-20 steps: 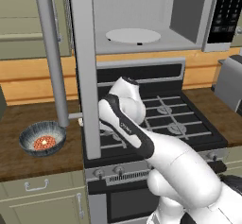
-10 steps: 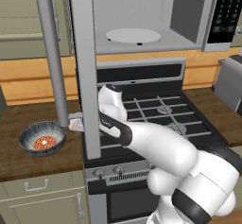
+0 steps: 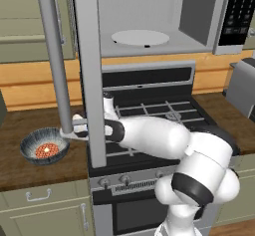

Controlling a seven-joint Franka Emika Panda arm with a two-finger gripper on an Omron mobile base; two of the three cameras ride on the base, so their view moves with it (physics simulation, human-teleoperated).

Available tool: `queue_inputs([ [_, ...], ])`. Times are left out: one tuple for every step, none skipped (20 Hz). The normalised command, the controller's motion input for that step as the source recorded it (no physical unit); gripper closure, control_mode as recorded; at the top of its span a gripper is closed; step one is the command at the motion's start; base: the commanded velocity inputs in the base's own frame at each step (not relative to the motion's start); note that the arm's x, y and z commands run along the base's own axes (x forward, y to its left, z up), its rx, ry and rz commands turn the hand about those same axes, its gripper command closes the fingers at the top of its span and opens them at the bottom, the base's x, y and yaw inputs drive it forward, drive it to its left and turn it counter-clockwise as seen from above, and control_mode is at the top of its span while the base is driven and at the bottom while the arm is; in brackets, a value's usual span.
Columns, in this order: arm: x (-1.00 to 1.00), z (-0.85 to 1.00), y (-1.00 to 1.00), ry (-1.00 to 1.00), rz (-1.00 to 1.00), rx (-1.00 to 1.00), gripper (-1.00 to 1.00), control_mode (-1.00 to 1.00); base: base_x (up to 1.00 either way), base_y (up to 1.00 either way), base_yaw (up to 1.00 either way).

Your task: Open the microwave, place the bowl with waffle inside the microwave, then close the microwave door and turn it on.

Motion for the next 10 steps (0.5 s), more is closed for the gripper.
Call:
queue_inputs([
  [0.35,-0.27,0.35,0.0,0.0,-0.05,-1.0,-1.0,0.0,0.0,0.0],
  [0.37,-0.23,0.35,0.0,0.0,-0.05,-1.0,-1.0,0.0,0.0,0.0],
  [0.39,-0.19,0.34,0.0,0.0,-0.04,-1.0,-1.0,0.0,0.0,0.0],
  [0.39,-0.19,0.31,0.0,0.0,-0.03,-1.0,-1.0,0.0,0.0,0.0],
  [0.37,-0.19,0.29,0.0,0.0,-0.02,-1.0,-1.0,0.0,0.0,0.0],
  [0.38,-0.16,0.31,0.0,0.0,-0.03,-1.0,-1.0,0.0,0.0,0.0],
  [0.39,-0.12,0.28,0.0,0.0,-0.01,-1.0,-1.0,0.0,0.0,0.0],
  [0.39,-0.11,0.29,0.01,0.0,-0.01,-1.0,-1.0,0.0,0.0,0.0],
  [0.38,-0.1,0.24,0.01,0.0,0.0,-1.0,-1.0,0.0,0.0,0.0],
  [0.39,-0.11,0.23,0.0,0.0,-0.01,-1.0,-1.0,0.0,0.0,0.0],
])
